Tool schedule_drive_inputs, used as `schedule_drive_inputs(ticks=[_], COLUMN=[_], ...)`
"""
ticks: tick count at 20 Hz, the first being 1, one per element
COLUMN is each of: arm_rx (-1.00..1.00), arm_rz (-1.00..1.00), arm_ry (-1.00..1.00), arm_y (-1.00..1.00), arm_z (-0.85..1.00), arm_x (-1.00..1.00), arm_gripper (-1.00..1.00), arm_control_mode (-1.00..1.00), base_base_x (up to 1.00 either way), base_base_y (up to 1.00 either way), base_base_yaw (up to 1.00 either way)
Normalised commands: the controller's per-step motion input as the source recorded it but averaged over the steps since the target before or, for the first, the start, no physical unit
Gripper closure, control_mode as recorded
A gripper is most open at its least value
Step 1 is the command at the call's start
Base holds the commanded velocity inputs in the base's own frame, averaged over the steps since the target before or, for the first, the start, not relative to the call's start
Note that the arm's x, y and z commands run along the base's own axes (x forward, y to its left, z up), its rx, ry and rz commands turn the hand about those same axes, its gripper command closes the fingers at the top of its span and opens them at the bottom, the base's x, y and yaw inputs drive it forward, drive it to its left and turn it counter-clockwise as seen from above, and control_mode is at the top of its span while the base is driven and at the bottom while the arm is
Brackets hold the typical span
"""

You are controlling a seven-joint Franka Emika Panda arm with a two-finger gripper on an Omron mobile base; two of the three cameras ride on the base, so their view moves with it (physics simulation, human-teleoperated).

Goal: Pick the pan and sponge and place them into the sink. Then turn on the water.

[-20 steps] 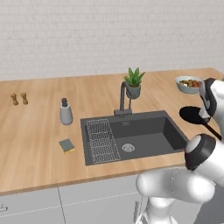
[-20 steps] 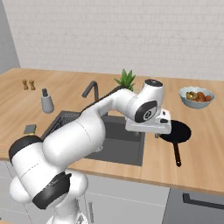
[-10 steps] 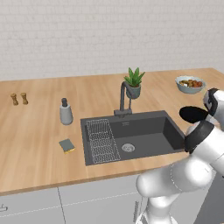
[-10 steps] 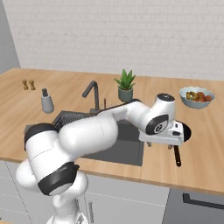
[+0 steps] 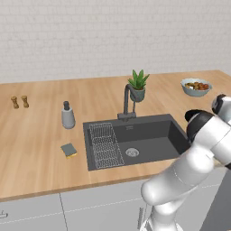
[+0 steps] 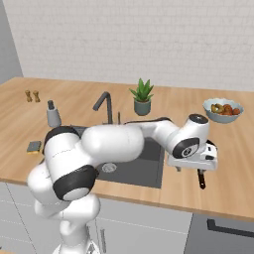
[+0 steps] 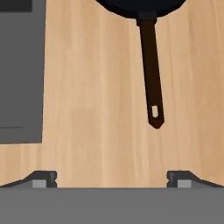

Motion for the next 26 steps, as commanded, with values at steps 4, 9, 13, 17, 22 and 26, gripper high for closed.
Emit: schedule_drive_inputs(ticks=[4, 9, 13, 17, 22, 26], arm_rx=[0.00, 0.01, 0.00, 0.02, 0.03, 0.04], arm_rz=[0.00, 0.00, 0.00, 0.00, 0.00, 0.00], arm_ry=[0.00, 0.00, 0.00, 0.00, 0.00, 0.00], arm_y=[0.00, -0.06, -0.02, -0.06, -0.13, -0.19], arm_z=[-0.20, -0.34, -0.29, -0.24, -0.23, -0.17], arm_x=[0.13, 0.03, 0.07, 0.09, 0.13, 0.18], arm_gripper=[-1.00, -1.00, -1.00, -1.00, -1.00, -1.00], arm_control_mode=[-1.00, -1.00, -1.00, -1.00, -1.00, -1.00], base_base_x=[0.00, 0.00, 0.00, 0.00, 0.00, 0.00], base_base_y=[0.00, 0.00, 0.00, 0.00, 0.00, 0.00], base_base_yaw=[0.00, 0.00, 0.00, 0.00, 0.00, 0.00])
